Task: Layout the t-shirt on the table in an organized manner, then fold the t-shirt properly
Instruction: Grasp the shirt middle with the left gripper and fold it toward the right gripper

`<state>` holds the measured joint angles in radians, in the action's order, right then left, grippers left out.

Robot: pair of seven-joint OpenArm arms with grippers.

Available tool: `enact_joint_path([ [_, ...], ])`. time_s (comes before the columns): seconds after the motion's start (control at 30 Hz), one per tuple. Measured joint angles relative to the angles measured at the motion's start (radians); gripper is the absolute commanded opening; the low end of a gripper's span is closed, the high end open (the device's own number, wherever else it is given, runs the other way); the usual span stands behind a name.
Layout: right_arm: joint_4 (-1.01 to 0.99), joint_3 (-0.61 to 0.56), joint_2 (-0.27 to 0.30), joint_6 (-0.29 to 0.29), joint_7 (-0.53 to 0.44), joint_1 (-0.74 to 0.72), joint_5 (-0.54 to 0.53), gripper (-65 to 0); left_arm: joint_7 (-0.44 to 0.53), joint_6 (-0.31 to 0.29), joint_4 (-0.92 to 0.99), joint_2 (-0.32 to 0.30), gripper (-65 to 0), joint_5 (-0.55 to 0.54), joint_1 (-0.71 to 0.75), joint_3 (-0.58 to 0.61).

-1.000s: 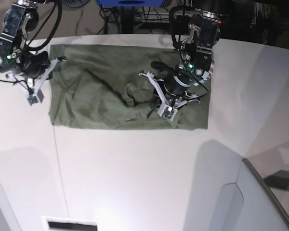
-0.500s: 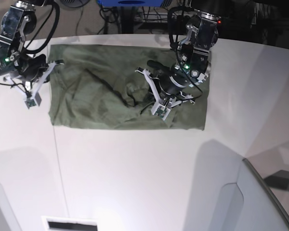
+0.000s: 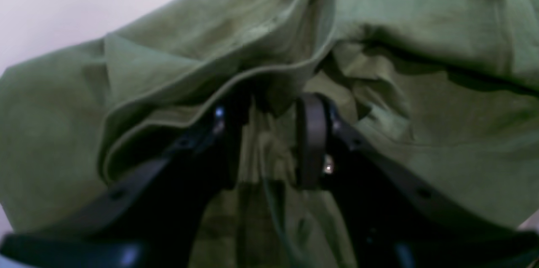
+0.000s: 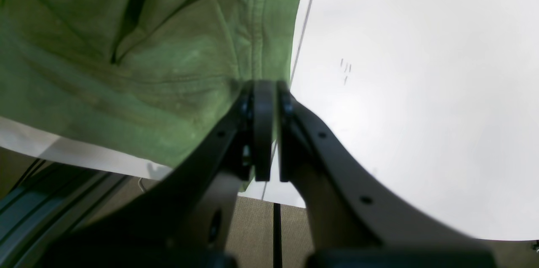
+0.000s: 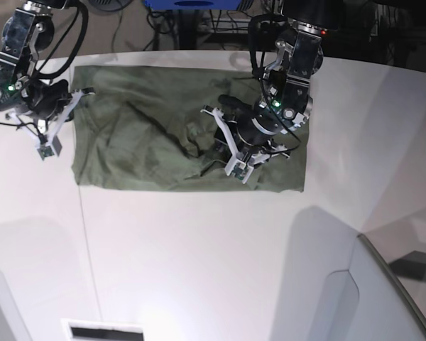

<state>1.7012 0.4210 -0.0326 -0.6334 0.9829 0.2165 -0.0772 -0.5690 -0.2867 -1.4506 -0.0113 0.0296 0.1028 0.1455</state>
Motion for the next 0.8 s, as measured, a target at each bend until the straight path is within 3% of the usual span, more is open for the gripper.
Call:
enact_joint_path([
  [0.6, 0.000, 0.000, 0.000, 0.000, 0.002, -0.010, 0.000, -62.1, -0.080, -0.001, 0.056, 0.005, -39.8, -0.007, -0.053, 0.107],
  [0.8, 0.000, 0.000, 0.000, 0.000, 0.001, -0.010, 0.000, -62.1, -0.085, -0.001, 0.056, -0.023, -39.8, -0.204, -0.053, 0.106],
])
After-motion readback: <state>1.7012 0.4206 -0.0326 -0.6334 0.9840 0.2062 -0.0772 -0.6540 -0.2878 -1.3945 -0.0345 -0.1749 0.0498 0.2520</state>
